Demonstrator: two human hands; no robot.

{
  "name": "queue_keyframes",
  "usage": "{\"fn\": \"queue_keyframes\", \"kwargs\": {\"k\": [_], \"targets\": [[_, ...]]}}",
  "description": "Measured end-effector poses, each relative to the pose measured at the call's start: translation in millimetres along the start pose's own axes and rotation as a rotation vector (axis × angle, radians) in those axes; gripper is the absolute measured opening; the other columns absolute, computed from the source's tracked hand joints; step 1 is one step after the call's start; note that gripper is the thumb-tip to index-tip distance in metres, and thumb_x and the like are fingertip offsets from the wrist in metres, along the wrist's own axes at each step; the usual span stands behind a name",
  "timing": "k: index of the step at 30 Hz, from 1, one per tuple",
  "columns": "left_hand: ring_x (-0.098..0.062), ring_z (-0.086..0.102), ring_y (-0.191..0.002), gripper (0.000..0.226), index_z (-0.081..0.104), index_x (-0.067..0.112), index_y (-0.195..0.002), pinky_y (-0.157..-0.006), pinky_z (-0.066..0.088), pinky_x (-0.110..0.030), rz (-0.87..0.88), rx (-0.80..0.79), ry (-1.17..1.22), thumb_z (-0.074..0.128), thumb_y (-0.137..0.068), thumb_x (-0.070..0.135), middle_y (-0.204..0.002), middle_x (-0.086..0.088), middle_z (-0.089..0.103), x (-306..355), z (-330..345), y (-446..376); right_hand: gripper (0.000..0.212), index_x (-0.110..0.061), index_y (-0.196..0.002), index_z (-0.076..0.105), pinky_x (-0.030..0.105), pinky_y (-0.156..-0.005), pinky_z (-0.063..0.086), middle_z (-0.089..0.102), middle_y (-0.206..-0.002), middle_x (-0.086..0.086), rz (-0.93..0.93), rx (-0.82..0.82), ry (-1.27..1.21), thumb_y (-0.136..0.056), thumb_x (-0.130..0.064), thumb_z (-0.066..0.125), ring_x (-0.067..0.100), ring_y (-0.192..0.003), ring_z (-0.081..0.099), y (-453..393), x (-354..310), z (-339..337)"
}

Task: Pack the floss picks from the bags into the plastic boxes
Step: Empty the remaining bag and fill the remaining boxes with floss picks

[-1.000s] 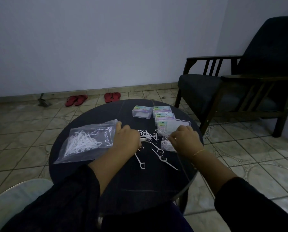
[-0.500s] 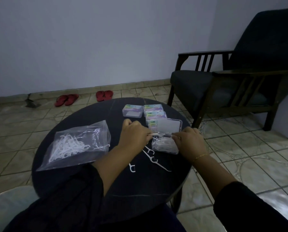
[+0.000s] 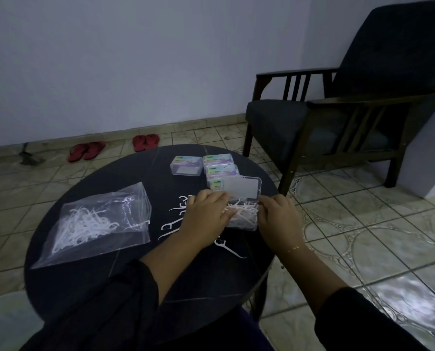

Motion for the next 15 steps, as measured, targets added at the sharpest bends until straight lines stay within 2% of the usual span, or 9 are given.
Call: {"fn": "queue_keyframes", "kwargs": {"k": [4, 7, 8, 11, 15], "targets": [[-0.014, 0.026, -0.132, 0.060, 0.031, 0.025, -0.146, -0.097, 0.018, -0.033, -0.054, 0.012, -0.036, 0.019, -0.097, 0.057, -0.151, 0.012, 0.029, -12, 8, 12, 0.031, -0.025, -0.116, 0.067, 0.036, -0.075, 0.043, 0.059, -0.105, 0.004, -0.078, -0.057, 0.055, -0.089, -0.037, 0.060, 0.026, -0.096, 0.053, 6, -10, 10], [-0.014, 0.027, -0.131, 0.079, 0.036, 0.028, -0.143, -0.096, 0.019, -0.033, -0.032, 0.004, -0.034, -0.003, -0.083, 0.062, -0.149, 0.012, 0.031, -6, 9, 18, 0.027, -0.028, -0.110, 0.070, 0.036, -0.080, 0.038, 0.056, -0.112, 0.003, -0.083, -0.121, 0.064, -0.090, -0.041, 0.057, 0.026, -0.102, 0.049, 6, -9, 18], [-0.015, 0.026, -0.132, 0.078, 0.037, 0.029, -0.142, -0.097, 0.019, -0.034, -0.028, 0.001, -0.027, -0.003, -0.083, 0.061, -0.149, 0.012, 0.032, -4, 9, 18, 0.026, -0.027, -0.108, 0.070, 0.036, -0.081, 0.038, 0.056, -0.112, 0.003, -0.081, -0.125, 0.060, -0.091, -0.040, 0.057, 0.026, -0.102, 0.048, 5, -10, 18], [-0.016, 0.021, -0.135, 0.051, 0.041, 0.034, -0.139, -0.101, 0.019, -0.037, -0.009, -0.029, -0.029, 0.019, -0.097, 0.054, -0.152, 0.011, 0.027, 1, 12, 15, 0.026, -0.029, -0.110, 0.070, 0.035, -0.084, 0.040, 0.053, -0.115, 0.001, -0.086, -0.166, 0.073, -0.092, -0.039, 0.054, 0.022, -0.104, 0.045, 2, -13, 19], [-0.016, 0.019, -0.135, 0.047, 0.038, 0.032, -0.141, -0.103, 0.019, -0.037, 0.014, -0.039, -0.010, 0.024, -0.099, 0.049, -0.153, 0.010, 0.024, 6, 10, 13, 0.030, -0.033, -0.120, 0.061, 0.031, -0.091, 0.037, 0.049, -0.125, -0.004, -0.063, -0.209, 0.088, -0.093, -0.040, 0.052, 0.018, -0.113, 0.041, -3, -15, 18]]}}
Point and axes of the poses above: each hand's wrist, its own y-axis away from the middle knuckle, its own z-axis out of the palm, x = y × z, the point moved 9 cm from there along -y, towards the middle knuckle
